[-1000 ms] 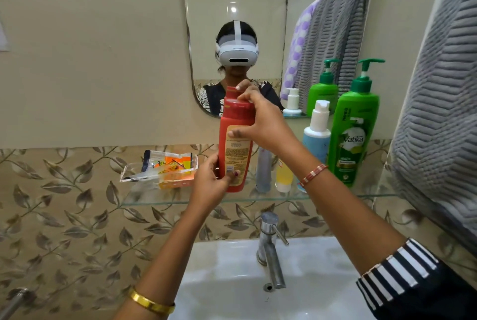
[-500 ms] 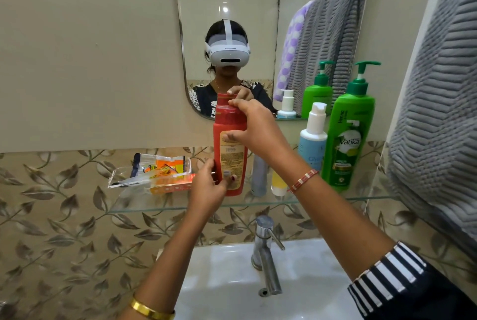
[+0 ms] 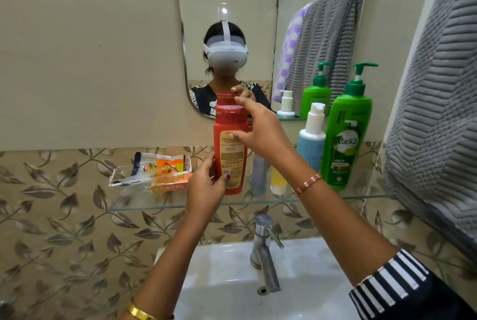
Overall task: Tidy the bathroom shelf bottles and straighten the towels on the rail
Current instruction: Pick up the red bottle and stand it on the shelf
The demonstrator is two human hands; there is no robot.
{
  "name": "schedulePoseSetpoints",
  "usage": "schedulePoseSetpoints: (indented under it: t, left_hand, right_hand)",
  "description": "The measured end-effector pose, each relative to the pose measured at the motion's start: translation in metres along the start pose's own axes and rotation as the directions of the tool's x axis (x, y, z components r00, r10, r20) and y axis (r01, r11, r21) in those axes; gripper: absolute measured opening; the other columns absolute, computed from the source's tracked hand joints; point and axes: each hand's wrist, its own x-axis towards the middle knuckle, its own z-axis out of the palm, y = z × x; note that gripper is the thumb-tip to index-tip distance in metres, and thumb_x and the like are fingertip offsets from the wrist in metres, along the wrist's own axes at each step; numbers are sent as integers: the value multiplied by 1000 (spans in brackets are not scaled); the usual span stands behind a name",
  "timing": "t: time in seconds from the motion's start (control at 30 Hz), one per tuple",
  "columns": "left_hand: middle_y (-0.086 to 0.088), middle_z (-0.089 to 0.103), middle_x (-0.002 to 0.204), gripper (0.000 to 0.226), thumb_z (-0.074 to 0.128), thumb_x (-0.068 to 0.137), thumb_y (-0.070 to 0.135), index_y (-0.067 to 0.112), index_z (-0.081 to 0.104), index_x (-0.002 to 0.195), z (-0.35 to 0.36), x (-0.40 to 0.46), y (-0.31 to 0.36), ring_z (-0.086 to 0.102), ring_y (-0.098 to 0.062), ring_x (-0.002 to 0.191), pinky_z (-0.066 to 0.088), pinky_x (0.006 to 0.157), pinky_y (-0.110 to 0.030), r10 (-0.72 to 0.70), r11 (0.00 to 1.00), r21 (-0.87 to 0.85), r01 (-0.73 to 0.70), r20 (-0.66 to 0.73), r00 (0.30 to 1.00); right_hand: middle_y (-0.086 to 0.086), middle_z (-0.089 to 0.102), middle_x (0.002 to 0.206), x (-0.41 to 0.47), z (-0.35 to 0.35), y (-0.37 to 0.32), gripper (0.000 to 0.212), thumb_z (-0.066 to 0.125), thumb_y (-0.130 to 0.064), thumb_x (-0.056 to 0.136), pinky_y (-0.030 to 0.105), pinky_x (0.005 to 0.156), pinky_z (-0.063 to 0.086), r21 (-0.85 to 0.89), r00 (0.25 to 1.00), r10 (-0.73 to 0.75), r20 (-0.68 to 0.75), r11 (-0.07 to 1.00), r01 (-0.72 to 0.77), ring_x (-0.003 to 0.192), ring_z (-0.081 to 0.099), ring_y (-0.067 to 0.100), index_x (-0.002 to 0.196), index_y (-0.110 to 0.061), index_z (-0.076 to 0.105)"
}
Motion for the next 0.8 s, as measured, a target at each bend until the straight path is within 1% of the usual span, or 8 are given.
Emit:
schedulePoseSetpoints:
  t: [0.13, 0.2, 0.3, 0.37, 0.43, 0.5, 0.6, 0.8]
  left_hand:
    - [-3, 60, 116, 52, 55, 85, 1, 14, 42, 133, -4, -3, 5, 55, -9, 103, 47, 92, -24, 25, 998, -51, -26, -26, 999]
    - [0, 59, 114, 49, 52, 87, 0, 14, 42, 133, -7, -5, 8, 56, -9, 103, 49, 92, -26, 45, 995, -83, -49, -53, 998]
    - [-1, 57, 118, 47, 49, 89, 3, 12, 39, 135, -10, -8, 14, 54, -8, 106, 46, 88, -17, 59, 991, -114, -70, -100, 993]
    - [-6, 56, 125, 47, 48, 90, 4, 11, 39, 135, -13, -9, 18, 54, -12, 111, 46, 91, -22, 79, 987, -129, -97, -136, 988]
    - [-6, 56, 127, 45, 47, 91, 5, 12, 40, 135, -16, -10, 22, 54, -14, 112, 47, 92, -27, 91, 983, -142, -113, -152, 984]
    - [-4, 56, 125, 44, 47, 91, 6, 13, 41, 134, -18, -10, 26, 54, -12, 110, 48, 90, -25, 98, 981, -154, -120, -139, 985]
    - [0, 57, 120, 43, 47, 91, 5, 13, 42, 133, -20, -9, 25, 55, -10, 107, 49, 87, -23, 112, 979, -158, -129, -109, 988]
    - [8, 50, 115, 47, 46, 91, 4, 12, 37, 136, -22, -7, 20, 50, -4, 105, 45, 65, 1, 82, 988, -131, -84, -25, 996]
  right_hand:
    - [8, 51, 131, -2, -1, 1, 72, 75, -13, 74, 38, 96, 49, -17, 1000, 3, -18, 1000, -4, 115, 54, 22, 137, -16, 39]
    - [9, 50, 131, -4, -1, 1, 71, 74, -15, 75, 31, 97, 47, -36, 999, -4, -40, 999, 3, 116, 53, 21, 137, -15, 38]
    - [8, 49, 132, -8, -2, 1, 71, 72, -19, 77, 18, 91, 38, -56, 997, -13, -72, 998, 9, 121, 49, 18, 138, -14, 37]
    - [7, 49, 132, -10, -3, 2, 70, 71, -20, 78, 15, 87, 34, -75, 996, -14, -87, 997, 7, 121, 48, 17, 138, -15, 36]
    - [7, 49, 133, -12, -2, 2, 69, 71, -22, 79, 18, 92, 37, -84, 995, -13, -104, 996, 5, 121, 49, 17, 138, -15, 37]
    - [8, 50, 133, -13, -1, 2, 69, 71, -22, 78, 28, 98, 43, -78, 994, -4, -112, 997, -5, 121, 49, 18, 138, -14, 37]
    - [8, 53, 131, -14, 1, 1, 73, 72, -17, 77, 36, 98, 48, -52, 995, 12, -98, 998, -18, 118, 52, 21, 140, -16, 35]
    - [8, 47, 137, -8, 9, -4, 81, 70, -8, 78, 40, 96, 50, -19, 998, 56, -14, 998, -56, 121, 51, 22, 143, -24, 26]
